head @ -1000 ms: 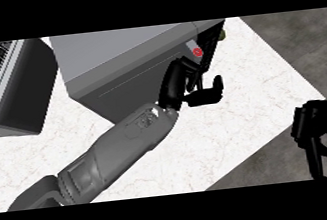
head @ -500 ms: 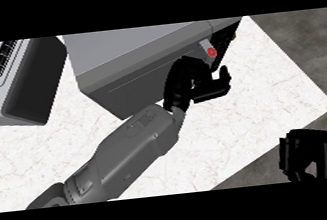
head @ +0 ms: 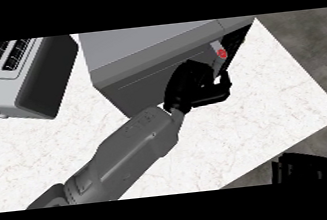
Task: Pick up the milk, place it into the microwave and close the microwave
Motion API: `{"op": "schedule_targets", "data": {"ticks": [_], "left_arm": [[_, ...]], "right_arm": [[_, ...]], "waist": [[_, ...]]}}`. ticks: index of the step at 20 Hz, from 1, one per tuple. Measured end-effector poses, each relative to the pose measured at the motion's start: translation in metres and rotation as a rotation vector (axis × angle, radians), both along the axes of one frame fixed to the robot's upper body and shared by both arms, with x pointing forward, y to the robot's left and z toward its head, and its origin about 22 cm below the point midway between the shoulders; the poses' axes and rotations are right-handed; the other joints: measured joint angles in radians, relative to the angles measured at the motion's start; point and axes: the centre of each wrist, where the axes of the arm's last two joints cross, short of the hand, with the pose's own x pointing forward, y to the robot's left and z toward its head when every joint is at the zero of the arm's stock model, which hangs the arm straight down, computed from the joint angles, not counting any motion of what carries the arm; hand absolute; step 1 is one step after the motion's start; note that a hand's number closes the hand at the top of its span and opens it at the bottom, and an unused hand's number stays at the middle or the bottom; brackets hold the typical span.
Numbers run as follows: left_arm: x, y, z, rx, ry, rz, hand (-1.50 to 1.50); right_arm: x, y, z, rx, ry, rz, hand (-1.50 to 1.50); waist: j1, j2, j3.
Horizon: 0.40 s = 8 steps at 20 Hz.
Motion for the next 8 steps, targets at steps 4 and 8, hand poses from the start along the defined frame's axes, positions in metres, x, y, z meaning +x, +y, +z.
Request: {"op": "schedule_targets", "data": {"ticks": [4, 8], "left_arm": [[0.0, 0.002, -0.006, -0.033, 0.0, -0.046, 1.5], [0.0, 0.004, -0.011, -0.057, -0.004, -0.087, 1.5]], "right_arm": [[-0.012, 0.009, -0.001, 0.015, 0.008, -0.013, 1.5], [-0.024, 0.018, -0.001, 0.028, 0.011, -0.019, 1.5]], "waist": [[0.016, -0.004, -0.001], [0.03, -0.008, -0.001]]}}
